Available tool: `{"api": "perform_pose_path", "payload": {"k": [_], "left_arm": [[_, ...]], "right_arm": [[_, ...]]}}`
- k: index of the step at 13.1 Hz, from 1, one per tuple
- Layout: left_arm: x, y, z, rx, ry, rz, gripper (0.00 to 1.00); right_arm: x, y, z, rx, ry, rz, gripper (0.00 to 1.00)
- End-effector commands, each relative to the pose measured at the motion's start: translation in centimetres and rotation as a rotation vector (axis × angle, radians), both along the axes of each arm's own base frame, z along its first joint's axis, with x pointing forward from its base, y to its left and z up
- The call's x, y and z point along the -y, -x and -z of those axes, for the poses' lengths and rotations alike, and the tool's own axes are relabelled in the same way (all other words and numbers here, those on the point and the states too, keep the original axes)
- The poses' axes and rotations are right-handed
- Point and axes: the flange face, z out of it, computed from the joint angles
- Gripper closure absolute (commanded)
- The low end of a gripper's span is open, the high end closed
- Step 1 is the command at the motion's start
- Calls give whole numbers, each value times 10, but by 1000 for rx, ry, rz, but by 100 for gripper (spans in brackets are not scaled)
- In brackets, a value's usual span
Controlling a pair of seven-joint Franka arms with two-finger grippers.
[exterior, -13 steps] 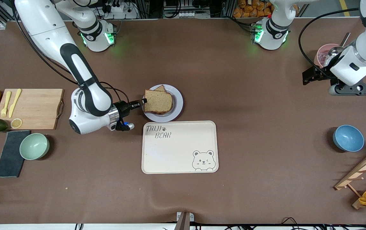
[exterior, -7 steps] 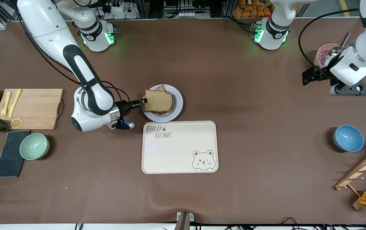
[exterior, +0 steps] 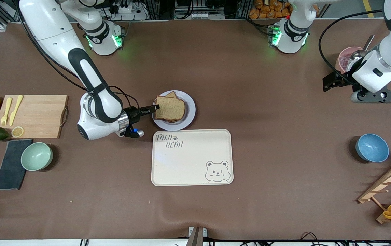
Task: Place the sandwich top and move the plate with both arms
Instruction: 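Withdraw the right gripper while the left gripper reaches toward the plate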
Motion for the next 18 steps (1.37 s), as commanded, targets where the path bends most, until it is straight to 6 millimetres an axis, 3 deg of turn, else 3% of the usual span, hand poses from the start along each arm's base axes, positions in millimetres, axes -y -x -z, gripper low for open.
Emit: {"api": "perform_pose_path", "payload": {"k": [1, 4, 6, 9, 13, 15, 18], "left_arm": [[-2, 0, 1, 5, 11, -8, 0], [-2, 0, 11, 7, 18, -12, 0], [-11, -2, 29, 13, 49, -23, 0], [-20, -4, 64, -18, 160, -91, 0], [-3, 5, 121, -64, 316, -169, 0], [12, 17, 154, -96, 380, -199, 0], [44, 34, 198, -144, 490, -260, 0]], "right_arm": [[1, -2, -16, -14, -19, -3, 0], [31, -16, -29, -17, -9, 8, 0], [59, -35, -46, -12, 38, -1, 0], [102, -71, -80, 98, 165, -70, 0], [167, -100, -112, 199, 383, -162, 0], [204, -104, -142, 250, 458, -160, 0], [250, -108, -211, 364, 546, -122, 0]]}}
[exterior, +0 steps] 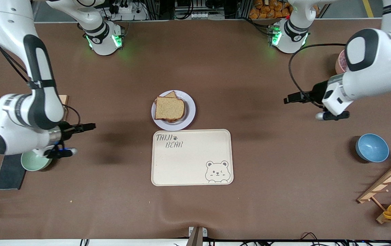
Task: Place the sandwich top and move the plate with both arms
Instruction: 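Withdraw the right gripper while the left gripper reaches toward the plate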
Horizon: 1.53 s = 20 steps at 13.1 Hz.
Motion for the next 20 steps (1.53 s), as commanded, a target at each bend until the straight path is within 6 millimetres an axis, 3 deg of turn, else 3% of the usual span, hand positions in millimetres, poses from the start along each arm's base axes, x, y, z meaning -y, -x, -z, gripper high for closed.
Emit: {"api": "perform_pose_path", "payload": {"k": [1, 4, 6, 7, 10, 12, 14, 16, 18, 20], "left_arm": [[28, 15, 30, -25, 91, -42, 0], [43, 21, 66, -102, 198, -131, 0], [47, 22, 85, -101, 206, -138, 0], [60, 25, 92, -102, 233, -155, 0], [79, 42, 117, -88, 378, -224, 0], [84, 53, 147, -59, 453, -230, 0], [95, 61, 188, -24, 530, -226, 0], [123, 80, 227, 30, 653, -283, 0], [151, 99, 252, 106, 717, -294, 0], [167, 102, 272, 167, 745, -253, 0]], "right_arm": [[31, 1, -66, 104, 65, 13, 0], [56, 12, -131, 206, 131, 11, 0], [61, 26, -177, 274, 132, 21, 0], [62, 37, -203, 304, 146, 15, 0], [62, 71, -247, 261, 161, 59, 0], [55, 89, -279, 247, 187, 165, 0], [57, 89, -297, 288, 191, 168, 0], [62, 90, -304, 316, 177, 106, 0], [61, 88, -305, 329, 176, 83, 0], [60, 87, -304, 330, 196, 71, 0]]}}
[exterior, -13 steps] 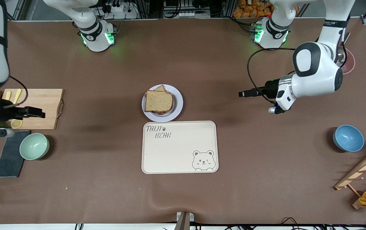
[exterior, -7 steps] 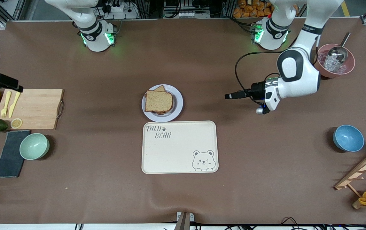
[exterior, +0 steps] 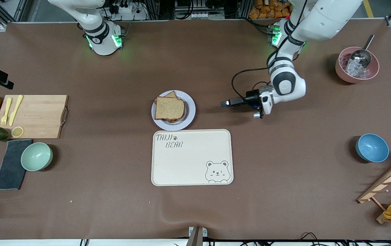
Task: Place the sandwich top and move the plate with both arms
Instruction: 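Withdraw the right gripper while the left gripper reaches toward the plate, then lower the left gripper and grasp the white plate rim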
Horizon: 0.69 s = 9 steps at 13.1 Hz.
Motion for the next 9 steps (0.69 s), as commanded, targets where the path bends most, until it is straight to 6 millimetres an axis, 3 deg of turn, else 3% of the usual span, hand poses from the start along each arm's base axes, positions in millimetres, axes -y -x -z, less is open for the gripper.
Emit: {"api": "perform_pose_path", "payload": {"k": [1, 4, 9], "left_arm": [[21, -9, 20, 77, 27, -18, 0], [37, -9, 42, 155, 58, -1, 0], [57, -5, 47, 178, 185, 19, 0]], "right_arm": [[1, -3, -4, 6, 57, -24, 0], [3, -6, -2, 11, 49, -5, 0], [7, -7, -7, 25, 58, 0, 0]]}}
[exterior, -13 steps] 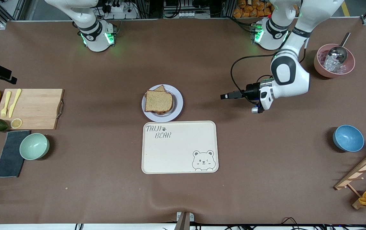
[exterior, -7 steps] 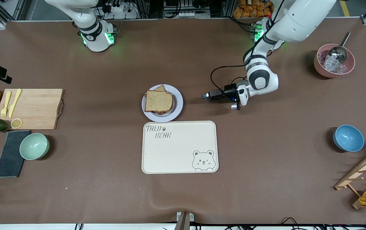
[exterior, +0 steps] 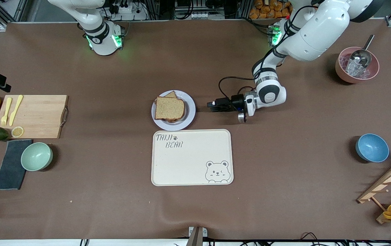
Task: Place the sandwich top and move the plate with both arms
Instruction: 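Lower the left gripper and grasp the white plate rim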
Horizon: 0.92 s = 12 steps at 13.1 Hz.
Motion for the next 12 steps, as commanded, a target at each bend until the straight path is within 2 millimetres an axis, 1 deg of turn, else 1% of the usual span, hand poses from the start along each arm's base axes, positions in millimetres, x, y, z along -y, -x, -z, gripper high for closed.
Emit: {"api": "perform_pose_path", "payload": {"k": [1, 3, 4, 5, 6, 7, 10, 12], "left_arm": [[14, -2, -1, 19, 38, -12, 0], [26, -3, 1, 23, 47, 2, 0], [28, -7, 3, 25, 52, -2, 0], [34, -4, 5, 29, 53, 11, 0], [36, -7, 5, 49, 55, 17, 0], [38, -7, 9, 55, 55, 21, 0], [43, -12, 14, 78, 62, 25, 7], [45, -13, 20, 108, 55, 31, 14]], "right_arm": [[3, -2, -8, 10, 17, 5, 0], [5, -2, -7, 11, 12, 7, 0], [5, -2, -7, 10, 17, 8, 0], [5, -2, -8, 11, 21, 6, 0], [6, -2, -8, 11, 20, 8, 0], [6, -3, -9, 20, 15, 9, 0], [-1, -6, -10, 40, 17, -2, 0], [0, -7, -9, 40, 14, -1, 0]]}}
